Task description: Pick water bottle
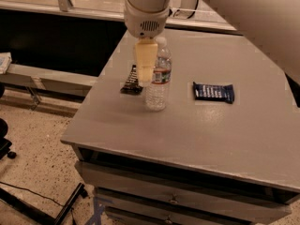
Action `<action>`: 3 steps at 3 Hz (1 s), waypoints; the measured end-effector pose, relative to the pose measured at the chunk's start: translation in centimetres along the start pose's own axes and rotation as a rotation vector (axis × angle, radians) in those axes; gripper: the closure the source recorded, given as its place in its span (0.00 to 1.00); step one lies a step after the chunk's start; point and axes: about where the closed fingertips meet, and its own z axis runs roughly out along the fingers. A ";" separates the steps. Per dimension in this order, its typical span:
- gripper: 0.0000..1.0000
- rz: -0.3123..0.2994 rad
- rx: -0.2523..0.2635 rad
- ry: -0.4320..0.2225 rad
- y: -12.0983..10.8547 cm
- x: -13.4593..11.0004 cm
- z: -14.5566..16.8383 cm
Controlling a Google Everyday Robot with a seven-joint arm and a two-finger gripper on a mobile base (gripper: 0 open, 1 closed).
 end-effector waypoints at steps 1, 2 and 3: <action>0.00 0.027 -0.011 -0.004 1.4 1.3 0.3; 0.00 0.042 -0.012 -0.004 2.2 1.9 0.3; 0.00 0.059 -0.006 -0.005 3.1 2.5 0.0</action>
Offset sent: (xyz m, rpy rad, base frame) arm -0.0332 -0.0457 -0.0198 0.0246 0.0347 -0.0804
